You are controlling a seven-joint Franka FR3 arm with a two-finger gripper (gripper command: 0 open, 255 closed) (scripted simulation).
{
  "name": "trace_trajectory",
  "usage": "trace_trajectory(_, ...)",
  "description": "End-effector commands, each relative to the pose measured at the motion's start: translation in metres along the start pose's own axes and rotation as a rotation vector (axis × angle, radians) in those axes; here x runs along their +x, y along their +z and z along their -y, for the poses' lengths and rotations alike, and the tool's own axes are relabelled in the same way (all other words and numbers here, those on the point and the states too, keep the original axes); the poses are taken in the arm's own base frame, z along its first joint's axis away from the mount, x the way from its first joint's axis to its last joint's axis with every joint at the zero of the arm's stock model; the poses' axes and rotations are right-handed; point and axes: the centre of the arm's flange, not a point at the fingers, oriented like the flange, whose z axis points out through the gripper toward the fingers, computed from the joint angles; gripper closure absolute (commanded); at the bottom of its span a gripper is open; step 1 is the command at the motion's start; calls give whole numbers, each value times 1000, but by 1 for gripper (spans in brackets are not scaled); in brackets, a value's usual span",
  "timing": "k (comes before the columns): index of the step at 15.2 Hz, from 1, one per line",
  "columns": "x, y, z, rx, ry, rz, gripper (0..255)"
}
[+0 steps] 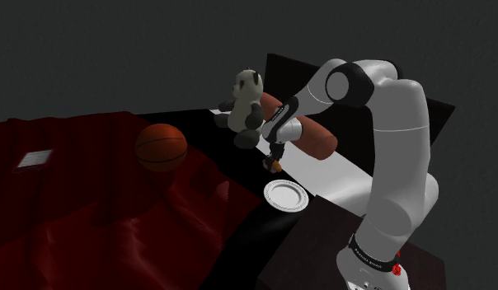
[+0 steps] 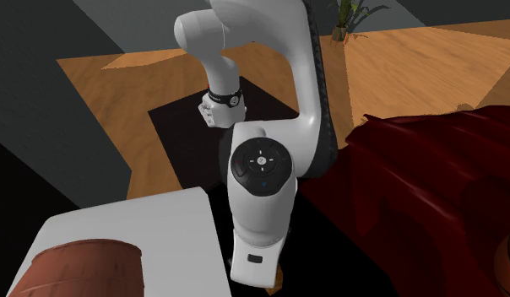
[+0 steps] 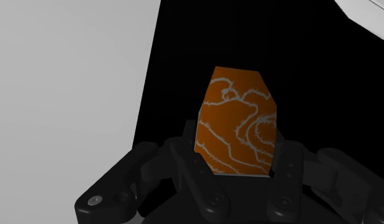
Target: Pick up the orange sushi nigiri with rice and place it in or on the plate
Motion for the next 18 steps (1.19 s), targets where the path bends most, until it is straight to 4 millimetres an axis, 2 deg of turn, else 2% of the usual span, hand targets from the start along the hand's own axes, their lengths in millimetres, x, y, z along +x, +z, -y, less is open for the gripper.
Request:
trace_trajectory(1, -1, -4, 0, 1, 0, 4, 255)
trace_trajectory(17, 0, -87, 1, 1, 0, 4, 255)
trace_trajectory(18, -11, -87, 9, 1, 0, 4, 255)
